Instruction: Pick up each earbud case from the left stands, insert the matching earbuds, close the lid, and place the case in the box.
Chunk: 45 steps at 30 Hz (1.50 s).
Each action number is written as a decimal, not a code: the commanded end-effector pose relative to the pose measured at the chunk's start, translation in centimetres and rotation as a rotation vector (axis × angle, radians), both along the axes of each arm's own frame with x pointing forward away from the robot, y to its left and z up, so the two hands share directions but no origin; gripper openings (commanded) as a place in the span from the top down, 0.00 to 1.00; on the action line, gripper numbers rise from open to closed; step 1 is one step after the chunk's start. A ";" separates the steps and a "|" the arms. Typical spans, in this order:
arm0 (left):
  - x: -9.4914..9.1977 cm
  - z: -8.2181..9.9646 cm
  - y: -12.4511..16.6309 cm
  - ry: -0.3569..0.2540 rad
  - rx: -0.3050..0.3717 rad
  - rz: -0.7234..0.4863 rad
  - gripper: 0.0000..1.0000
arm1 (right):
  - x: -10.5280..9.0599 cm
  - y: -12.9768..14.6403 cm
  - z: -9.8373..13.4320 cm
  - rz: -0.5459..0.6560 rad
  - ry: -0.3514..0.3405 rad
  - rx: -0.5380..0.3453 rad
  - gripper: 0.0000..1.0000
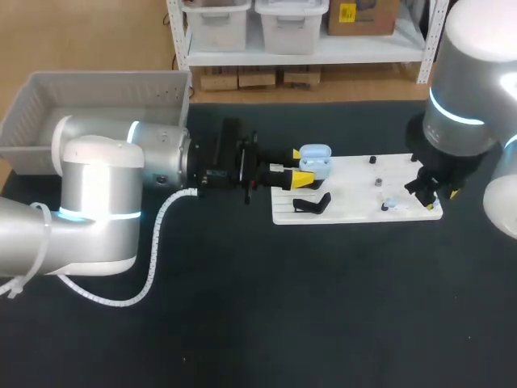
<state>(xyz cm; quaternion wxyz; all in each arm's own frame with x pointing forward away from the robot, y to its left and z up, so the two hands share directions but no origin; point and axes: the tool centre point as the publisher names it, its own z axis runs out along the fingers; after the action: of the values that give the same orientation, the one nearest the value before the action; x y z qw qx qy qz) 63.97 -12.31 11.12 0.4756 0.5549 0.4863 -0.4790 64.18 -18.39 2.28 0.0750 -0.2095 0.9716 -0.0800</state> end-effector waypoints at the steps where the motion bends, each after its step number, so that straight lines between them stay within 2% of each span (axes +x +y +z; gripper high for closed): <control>1: -0.1 -0.1 0.0 -0.003 -0.003 0.005 1.00 | -0.2 0.0 -0.2 -0.004 -0.012 0.000 0.63; 33: -0.1 -0.1 0.0 -0.003 -0.003 0.005 1.00 | 0.0 0.2 -1.0 -0.003 -0.021 -0.022 0.62; 45: -0.1 -0.1 0.0 -0.003 -0.003 0.005 1.00 | 0.1 0.1 -1.1 -0.008 -0.027 -0.025 0.68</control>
<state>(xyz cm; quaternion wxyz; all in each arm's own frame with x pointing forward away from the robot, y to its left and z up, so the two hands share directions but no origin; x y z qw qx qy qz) 63.97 -12.31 11.13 0.4756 0.5549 0.4863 -0.4790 64.34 -18.29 1.25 0.0822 -0.2060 0.9705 -0.0945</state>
